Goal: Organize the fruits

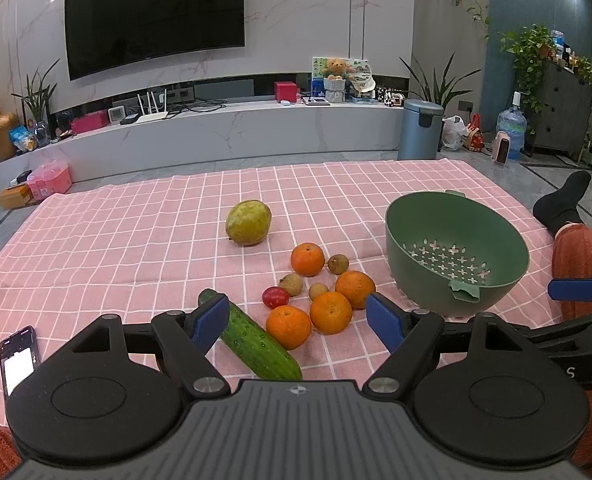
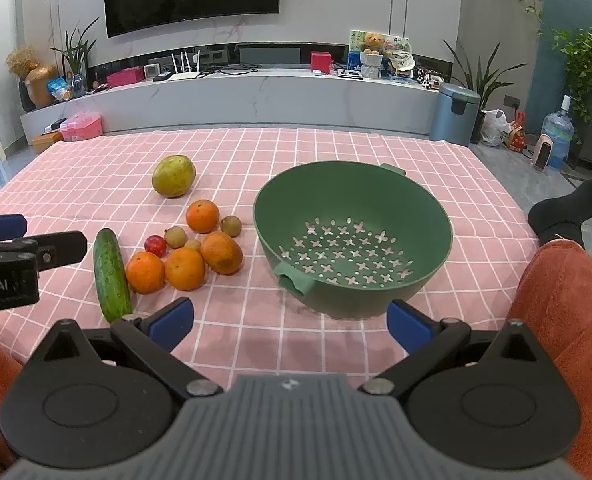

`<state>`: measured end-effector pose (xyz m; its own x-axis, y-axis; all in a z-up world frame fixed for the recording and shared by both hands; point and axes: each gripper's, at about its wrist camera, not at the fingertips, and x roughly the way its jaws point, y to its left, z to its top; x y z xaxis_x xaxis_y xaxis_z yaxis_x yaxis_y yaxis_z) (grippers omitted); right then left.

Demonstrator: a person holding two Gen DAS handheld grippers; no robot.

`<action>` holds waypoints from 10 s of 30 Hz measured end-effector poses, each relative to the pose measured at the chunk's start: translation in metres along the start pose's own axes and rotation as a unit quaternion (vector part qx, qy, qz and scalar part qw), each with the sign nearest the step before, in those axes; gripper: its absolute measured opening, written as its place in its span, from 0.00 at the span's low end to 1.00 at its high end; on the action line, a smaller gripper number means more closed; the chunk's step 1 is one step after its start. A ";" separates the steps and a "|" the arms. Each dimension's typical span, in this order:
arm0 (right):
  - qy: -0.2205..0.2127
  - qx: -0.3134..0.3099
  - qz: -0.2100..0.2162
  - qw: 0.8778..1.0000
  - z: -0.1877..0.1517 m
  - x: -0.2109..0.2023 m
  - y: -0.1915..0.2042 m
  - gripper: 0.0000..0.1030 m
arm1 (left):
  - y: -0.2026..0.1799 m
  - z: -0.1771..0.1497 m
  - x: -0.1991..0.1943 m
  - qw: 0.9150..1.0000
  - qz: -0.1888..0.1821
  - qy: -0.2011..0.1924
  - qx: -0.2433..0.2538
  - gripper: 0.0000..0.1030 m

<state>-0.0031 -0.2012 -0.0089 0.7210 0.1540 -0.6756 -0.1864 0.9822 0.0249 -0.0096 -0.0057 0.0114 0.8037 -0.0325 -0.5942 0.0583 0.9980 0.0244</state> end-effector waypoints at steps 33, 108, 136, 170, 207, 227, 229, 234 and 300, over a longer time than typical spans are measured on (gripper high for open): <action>0.003 0.002 -0.003 1.000 -0.001 0.000 0.000 0.96 | 0.002 -0.001 -0.003 1.000 -0.003 0.001 -0.001 0.89; 0.024 -0.117 0.162 0.980 0.133 0.276 0.147 0.73 | 0.134 0.020 0.189 0.936 -0.004 0.246 -0.252 0.45; -0.059 -0.093 0.163 0.980 0.107 0.125 0.081 0.65 | 0.096 0.035 0.082 0.979 -0.023 0.093 -0.180 0.40; 0.114 -0.208 0.108 0.965 0.075 0.127 -0.085 0.65 | -0.075 0.101 0.197 0.959 -0.228 0.171 -0.007 0.40; 0.116 -0.242 0.063 0.961 0.083 0.111 -0.067 0.85 | -0.084 0.105 0.171 0.966 -0.188 0.159 0.080 0.53; -0.045 -0.135 0.100 0.985 0.054 0.013 0.014 0.89 | 0.097 0.044 0.081 0.989 -0.087 0.057 0.101 0.53; -0.048 -0.132 0.103 0.985 0.051 0.010 0.024 0.89 | 0.128 0.038 0.085 0.994 -0.052 0.051 0.078 0.53; -0.051 -0.128 0.105 0.985 0.048 0.012 0.044 0.89 | 0.197 0.025 0.100 0.997 0.018 0.069 0.042 0.53; 0.086 -0.512 0.109 0.848 0.036 0.130 0.094 0.43 | 0.045 -0.005 0.144 0.953 -0.187 0.109 0.212 0.64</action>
<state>0.0973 -0.0849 -0.0683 0.5027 0.2158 -0.8371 -0.8483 0.3094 -0.4297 0.1061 0.0352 -0.0774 0.5405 -0.3229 -0.7769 0.5875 0.8059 0.0737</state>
